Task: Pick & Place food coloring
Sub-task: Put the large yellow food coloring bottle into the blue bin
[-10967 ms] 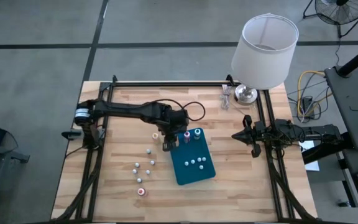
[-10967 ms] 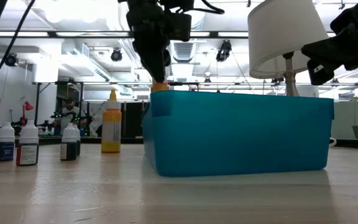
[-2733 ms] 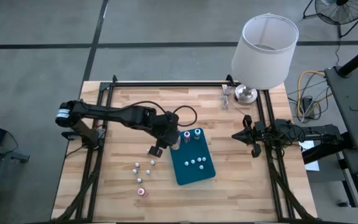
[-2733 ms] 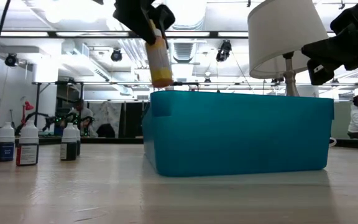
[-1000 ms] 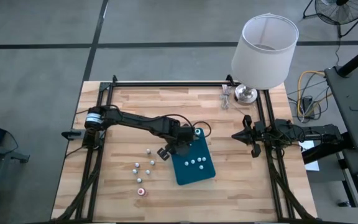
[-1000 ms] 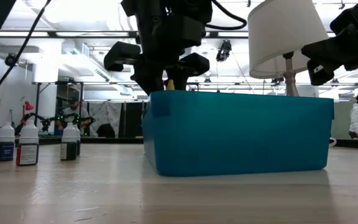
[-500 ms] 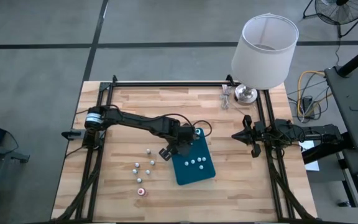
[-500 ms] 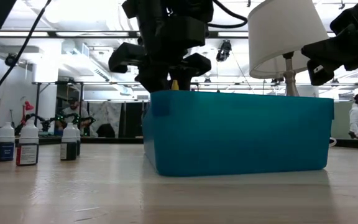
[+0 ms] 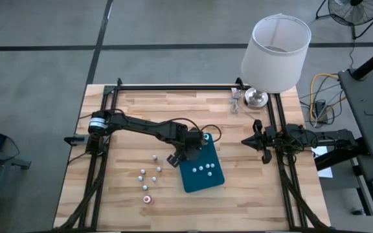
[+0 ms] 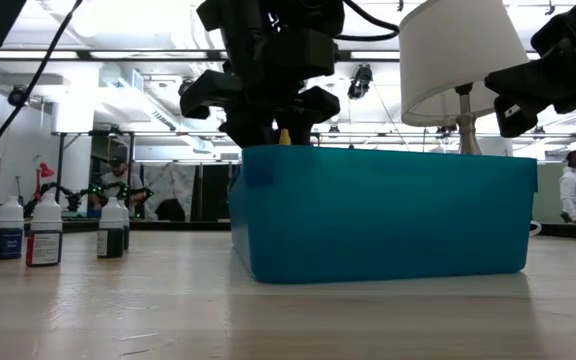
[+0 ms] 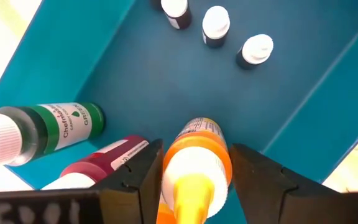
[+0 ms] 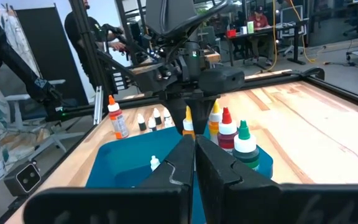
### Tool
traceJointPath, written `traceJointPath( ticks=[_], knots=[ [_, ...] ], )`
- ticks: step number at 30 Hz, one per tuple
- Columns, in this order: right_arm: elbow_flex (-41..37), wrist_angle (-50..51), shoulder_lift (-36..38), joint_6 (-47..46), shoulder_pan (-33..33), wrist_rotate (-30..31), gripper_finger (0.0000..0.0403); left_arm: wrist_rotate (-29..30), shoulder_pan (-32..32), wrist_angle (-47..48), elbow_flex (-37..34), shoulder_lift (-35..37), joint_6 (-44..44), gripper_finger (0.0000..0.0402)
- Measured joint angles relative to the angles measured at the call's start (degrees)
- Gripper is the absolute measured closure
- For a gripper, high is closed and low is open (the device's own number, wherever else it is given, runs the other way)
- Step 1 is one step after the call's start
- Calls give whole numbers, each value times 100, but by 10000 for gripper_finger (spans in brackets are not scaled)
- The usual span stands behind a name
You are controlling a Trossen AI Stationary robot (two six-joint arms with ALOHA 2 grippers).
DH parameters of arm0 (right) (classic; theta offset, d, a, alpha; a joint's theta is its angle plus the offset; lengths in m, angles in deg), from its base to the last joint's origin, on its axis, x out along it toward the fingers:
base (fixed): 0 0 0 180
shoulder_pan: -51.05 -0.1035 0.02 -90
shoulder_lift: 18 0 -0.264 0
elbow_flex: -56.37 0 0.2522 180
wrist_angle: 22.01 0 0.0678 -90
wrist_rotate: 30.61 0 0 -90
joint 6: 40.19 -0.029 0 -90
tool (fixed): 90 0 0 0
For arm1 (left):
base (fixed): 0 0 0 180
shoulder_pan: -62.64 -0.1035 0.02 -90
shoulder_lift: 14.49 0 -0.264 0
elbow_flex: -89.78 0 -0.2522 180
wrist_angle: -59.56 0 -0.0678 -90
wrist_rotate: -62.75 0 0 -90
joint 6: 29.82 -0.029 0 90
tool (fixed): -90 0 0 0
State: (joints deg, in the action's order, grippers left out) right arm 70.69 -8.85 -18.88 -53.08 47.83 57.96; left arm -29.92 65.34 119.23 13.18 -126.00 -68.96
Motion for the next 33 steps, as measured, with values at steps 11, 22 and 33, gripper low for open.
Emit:
traceJointPath(
  ticks=[11,22,33],
  knots=[
    [0,-2,0,0,0,1,394,2,-11,5,0,0,168,248],
    [0,-2,0,0,0,-1,394,0,-13,13,0,0,182,247],
    [0,-1,0,0,-1,0,394,3,-13,115,0,1,175,247]
  ],
)
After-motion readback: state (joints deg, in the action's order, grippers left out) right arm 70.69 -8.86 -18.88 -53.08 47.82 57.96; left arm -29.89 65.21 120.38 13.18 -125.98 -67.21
